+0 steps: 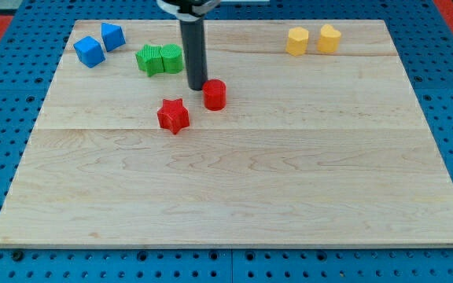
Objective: Separate the green blocks from red blocks
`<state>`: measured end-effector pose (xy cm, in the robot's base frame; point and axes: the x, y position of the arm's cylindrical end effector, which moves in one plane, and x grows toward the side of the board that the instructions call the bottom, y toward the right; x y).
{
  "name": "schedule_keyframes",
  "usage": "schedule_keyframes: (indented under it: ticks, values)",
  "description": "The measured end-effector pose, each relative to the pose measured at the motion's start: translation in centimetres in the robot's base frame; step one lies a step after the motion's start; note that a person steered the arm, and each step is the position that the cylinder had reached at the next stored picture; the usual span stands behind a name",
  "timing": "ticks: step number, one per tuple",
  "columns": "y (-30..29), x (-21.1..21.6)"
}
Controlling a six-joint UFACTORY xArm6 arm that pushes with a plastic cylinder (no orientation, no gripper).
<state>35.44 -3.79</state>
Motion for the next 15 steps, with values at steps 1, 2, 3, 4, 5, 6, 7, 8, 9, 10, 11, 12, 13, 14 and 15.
schedule_keyframes:
  ticks: [1, 2, 3, 4, 5, 6, 7, 8, 9, 10, 11, 12, 13, 14, 15]
  values:
    - [-0.4, 0.9]
    - [-2.0, -0.4]
    - [-6.4, -1.2]
    - [-12.5, -1.2]
    - [-13.4, -2.4]
    - [-8.4, -3.8]
    - [-1.9, -6.6]
    - [0.4, -7.8]
    - [-0.1, -6.1]
    - [3.6, -3.1]
    - [1.9, 0.1]
    - [-3.1, 0.3]
    - [2.1, -0.8]
    - [9.2, 0.1]
    - [3.2, 2.0]
